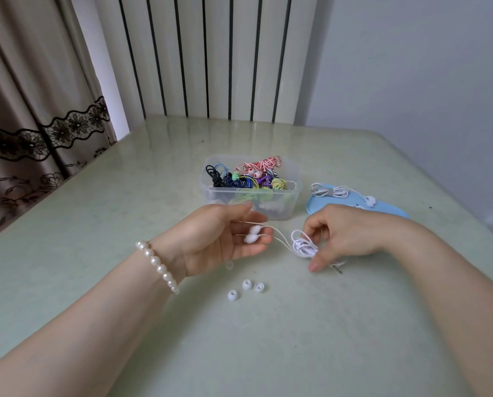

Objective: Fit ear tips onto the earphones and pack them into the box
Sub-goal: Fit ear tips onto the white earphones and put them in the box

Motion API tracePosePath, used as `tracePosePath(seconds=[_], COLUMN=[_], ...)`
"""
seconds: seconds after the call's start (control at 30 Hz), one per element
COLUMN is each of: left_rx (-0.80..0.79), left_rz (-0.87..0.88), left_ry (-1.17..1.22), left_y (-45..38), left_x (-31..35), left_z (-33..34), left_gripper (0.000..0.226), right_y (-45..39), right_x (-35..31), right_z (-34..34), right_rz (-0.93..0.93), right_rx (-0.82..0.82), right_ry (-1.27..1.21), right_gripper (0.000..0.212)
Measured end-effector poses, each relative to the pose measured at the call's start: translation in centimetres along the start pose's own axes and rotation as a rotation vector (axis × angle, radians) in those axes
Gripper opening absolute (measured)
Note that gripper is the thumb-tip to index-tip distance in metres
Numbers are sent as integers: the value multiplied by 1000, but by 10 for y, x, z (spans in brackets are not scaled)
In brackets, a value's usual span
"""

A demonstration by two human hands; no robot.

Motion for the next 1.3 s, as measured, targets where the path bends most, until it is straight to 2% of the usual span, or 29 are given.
tracePosePath(seconds=[0.03,0.1,0.17,0.2,0.3,0.47,0.67,0.73,0.83,0.93,1.03,1.1,1.17,1.3], left_rx=[-5,-14,-24,-29,-43,-17,9,21,42,71,177,252,314,342], left_rz=[-16,-36,-46,-49,-39,-30,-5,18,62,107,250,360,428,425], left_ry=[29,70,92,97,63,82,77,54,-10,-125,-302,-513,-750,-1101], left_y=[0,0,0,0,-1,-1,-4,-5,-4,1,9,14,16,12], left_x=[-1,-3,-4,-5,-4,-2,-2,1,12,27,51,66,75,68], left_z=[1,2,3,4,5,2,0,-2,-10,-18,-30,-35,-39,-34], left_gripper=[38,44,47,48,52,53,51,44,37,40,25,9,6,7], right_y=[1,4,9,10,6,-1,-1,-5,-7,-5,-5,-5,-6,-9], right_x=[-5,-20,-38,-46,-62,-65,-57,-45,-25,-13,-8,-7,-9,-18], right_z=[-4,-24,-43,-46,-39,-27,-31,-31,-33,-39,-40,-38,-36,-31], right_rz=[-5,-66,-195,-254,-336,-349,-351,-296,-235,-231,-229,-224,-229,-244], right_rx=[34,224,437,483,515,509,566,589,602,648,668,665,661,627], right_ry=[9,-46,-197,-259,-298,-302,-393,-484,-752,-880,-927,-945,-949,-914], right_gripper=[42,50,39,32,24,23,11,10,19,14,13,13,12,14])
Point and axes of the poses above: each hand's wrist, its own y-axis away from the middle knuckle, its own z-axis out of the palm, x = y × z, the point moved 10 cm from there along -y, towards the middle knuckle, and after that the axes turned 12 degrees about y, right-handed, at the moved point
